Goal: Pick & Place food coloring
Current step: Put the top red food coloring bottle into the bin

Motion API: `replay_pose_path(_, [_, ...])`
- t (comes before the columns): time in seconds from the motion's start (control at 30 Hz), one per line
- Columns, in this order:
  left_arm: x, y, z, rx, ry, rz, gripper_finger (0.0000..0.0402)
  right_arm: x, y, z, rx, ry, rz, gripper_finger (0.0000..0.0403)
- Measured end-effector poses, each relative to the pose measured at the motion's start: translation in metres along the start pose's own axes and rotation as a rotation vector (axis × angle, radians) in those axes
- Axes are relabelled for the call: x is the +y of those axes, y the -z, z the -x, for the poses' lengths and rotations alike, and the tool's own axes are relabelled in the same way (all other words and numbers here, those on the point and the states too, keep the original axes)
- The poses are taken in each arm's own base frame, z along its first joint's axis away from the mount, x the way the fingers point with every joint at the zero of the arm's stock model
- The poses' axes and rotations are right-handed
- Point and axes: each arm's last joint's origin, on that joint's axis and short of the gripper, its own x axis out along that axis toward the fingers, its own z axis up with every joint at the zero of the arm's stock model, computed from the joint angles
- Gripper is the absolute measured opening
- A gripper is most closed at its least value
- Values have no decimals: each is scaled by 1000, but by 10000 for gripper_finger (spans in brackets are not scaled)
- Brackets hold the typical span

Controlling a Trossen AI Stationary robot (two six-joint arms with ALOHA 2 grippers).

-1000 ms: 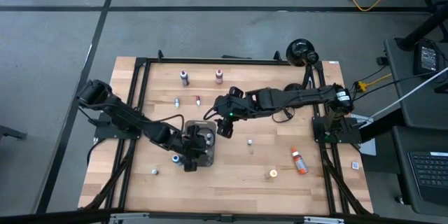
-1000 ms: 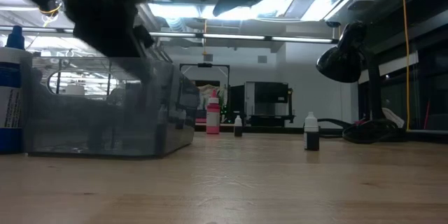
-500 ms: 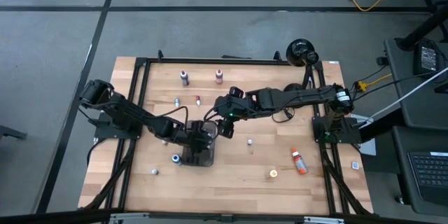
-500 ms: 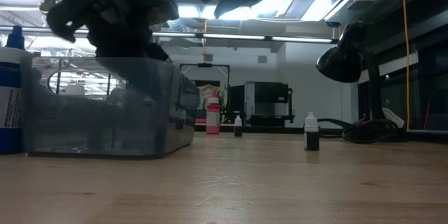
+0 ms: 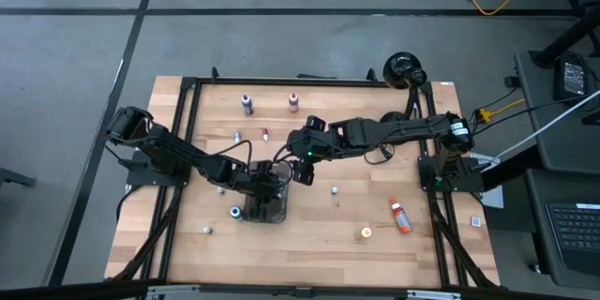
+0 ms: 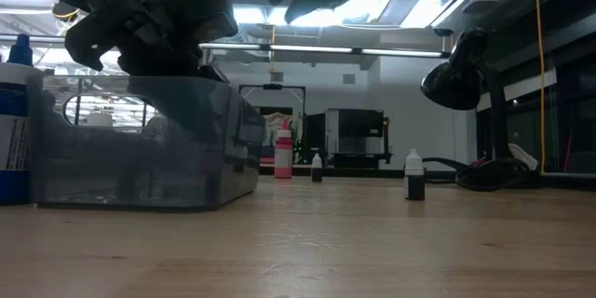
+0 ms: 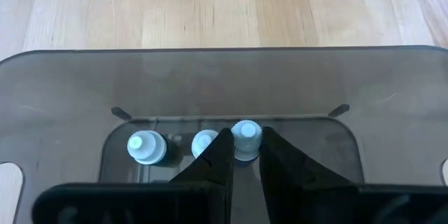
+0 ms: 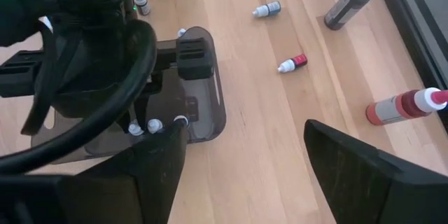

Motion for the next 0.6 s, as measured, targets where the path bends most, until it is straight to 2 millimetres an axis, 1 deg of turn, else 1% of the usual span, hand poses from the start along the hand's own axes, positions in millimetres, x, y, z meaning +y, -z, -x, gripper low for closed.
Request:
replay_pose_path(0.27, [0, 0, 0, -2, -7, -8, 41, 0, 0, 0, 0, 1, 2, 289])
replay_pose_path(0.6, [-1, 0, -5, -9, -11, -8, 41, -1, 0, 0, 0, 3, 2, 289])
